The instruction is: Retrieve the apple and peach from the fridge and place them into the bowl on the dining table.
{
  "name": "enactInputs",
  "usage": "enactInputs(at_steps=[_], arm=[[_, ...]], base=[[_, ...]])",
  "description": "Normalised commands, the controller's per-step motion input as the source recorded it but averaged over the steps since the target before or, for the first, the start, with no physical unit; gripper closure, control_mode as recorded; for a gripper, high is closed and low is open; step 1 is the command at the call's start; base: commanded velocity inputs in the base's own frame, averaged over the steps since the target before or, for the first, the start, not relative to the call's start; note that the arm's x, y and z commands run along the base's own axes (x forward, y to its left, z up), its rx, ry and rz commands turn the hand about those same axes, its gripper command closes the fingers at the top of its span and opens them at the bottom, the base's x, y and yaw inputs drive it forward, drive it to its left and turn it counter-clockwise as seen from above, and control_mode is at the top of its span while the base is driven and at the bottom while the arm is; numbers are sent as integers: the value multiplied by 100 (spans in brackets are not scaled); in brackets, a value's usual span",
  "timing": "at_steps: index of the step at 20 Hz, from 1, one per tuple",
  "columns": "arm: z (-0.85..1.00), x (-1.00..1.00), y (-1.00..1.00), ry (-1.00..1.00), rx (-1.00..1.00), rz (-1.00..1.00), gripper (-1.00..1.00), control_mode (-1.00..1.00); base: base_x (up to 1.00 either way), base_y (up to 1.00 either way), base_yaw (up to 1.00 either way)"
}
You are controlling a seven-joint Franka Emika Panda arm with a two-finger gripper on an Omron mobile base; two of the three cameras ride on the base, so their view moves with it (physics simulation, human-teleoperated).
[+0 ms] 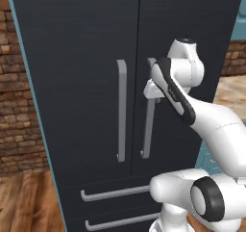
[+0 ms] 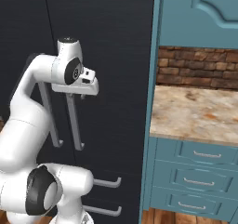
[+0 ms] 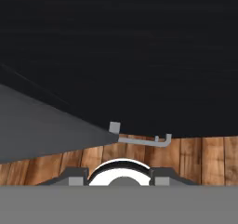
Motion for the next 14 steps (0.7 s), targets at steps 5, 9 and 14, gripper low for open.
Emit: enactInputs(at_steps=[5,9,14], arm=[[-4,-61,0,-12,0,0,-100,-100],[-5,-90,-16,-28,1,0,-100,-100],[-5,-47,-6,-20,0,-3,-100,-100]], base=[[0,0,0],[0,0,0],[0,0,0]])
